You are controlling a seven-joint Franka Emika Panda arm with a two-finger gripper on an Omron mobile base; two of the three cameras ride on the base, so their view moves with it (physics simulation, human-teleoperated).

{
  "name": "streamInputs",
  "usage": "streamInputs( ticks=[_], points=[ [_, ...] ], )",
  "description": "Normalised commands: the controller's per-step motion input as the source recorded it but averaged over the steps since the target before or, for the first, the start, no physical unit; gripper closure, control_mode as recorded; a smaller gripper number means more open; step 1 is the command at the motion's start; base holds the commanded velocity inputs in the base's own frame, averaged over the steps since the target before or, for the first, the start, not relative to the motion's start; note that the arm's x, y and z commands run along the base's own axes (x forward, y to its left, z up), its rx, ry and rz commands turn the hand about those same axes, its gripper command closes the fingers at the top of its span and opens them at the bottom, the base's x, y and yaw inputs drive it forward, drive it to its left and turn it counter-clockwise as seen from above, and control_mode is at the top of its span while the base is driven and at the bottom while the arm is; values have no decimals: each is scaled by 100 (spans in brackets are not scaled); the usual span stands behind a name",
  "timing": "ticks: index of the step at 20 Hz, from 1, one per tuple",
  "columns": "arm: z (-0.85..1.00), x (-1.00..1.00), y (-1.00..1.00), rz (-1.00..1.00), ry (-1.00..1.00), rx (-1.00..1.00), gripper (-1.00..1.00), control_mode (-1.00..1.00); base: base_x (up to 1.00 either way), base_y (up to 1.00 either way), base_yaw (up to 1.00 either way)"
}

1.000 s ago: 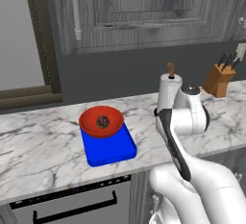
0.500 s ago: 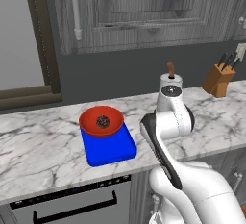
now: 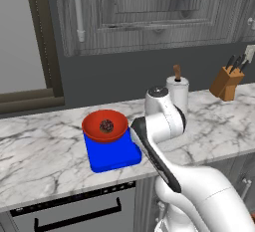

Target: Place the bowl with cake and the cupcake onto the tray.

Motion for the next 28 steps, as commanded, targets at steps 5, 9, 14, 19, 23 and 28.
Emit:
streamInputs(
  ticks=[5,9,14,19,23,28],
  points=[
    [-20,12,38,0,6,4,100,-100,0,0,0],
    [-27,19,35,3,1,5,100,-100,0,0,0],
    [-25,24,30,3,0,4,100,-100,0,0,0],
    [-26,26,27,2,0,1,100,-100,0,0,0],
    [-25,30,16,2,0,0,100,-100,0,0,0],
    [-23,20,11,3,7,4,100,-100,0,0,0]
  ],
)
